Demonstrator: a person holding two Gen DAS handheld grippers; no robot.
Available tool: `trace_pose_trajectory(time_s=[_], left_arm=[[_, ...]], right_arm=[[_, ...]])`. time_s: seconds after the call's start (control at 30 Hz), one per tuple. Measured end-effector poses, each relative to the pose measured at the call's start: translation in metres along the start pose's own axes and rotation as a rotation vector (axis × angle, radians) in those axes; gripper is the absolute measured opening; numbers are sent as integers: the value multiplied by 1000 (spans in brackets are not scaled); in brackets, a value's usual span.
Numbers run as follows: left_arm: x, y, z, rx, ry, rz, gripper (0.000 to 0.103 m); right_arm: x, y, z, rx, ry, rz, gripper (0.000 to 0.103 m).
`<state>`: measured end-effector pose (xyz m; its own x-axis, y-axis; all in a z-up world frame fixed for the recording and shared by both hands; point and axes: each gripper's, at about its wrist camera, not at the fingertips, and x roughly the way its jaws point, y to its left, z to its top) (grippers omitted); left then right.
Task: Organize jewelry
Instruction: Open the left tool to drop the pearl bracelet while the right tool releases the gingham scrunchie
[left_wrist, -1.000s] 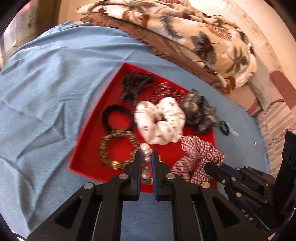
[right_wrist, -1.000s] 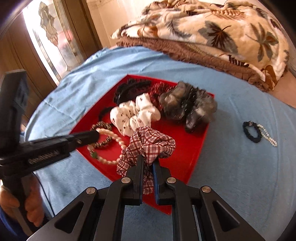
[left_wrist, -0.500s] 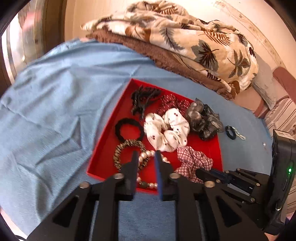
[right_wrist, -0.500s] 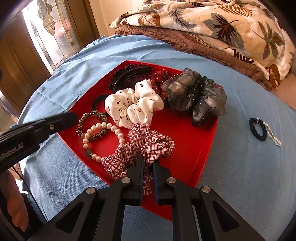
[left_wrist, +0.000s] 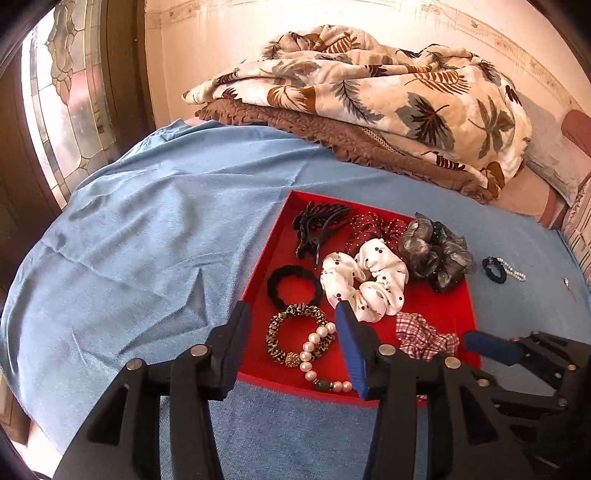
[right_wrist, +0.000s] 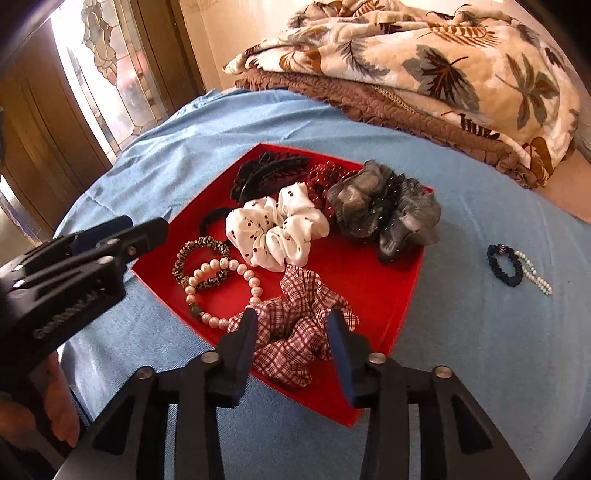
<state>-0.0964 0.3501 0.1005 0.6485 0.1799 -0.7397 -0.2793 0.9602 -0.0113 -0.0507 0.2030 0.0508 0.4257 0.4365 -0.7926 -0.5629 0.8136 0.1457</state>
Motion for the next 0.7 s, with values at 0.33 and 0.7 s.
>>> trace_pose_trajectory(time_s=[0.33,0.7], left_arm=[[2,-3,-4,12,10,19,49],[-8,-13,-10,21,-16,-7,49]], right_arm=[[-22,-22,-9,48,-26,-18,47],[-38,-98,-27,152,-15,-99,49]])
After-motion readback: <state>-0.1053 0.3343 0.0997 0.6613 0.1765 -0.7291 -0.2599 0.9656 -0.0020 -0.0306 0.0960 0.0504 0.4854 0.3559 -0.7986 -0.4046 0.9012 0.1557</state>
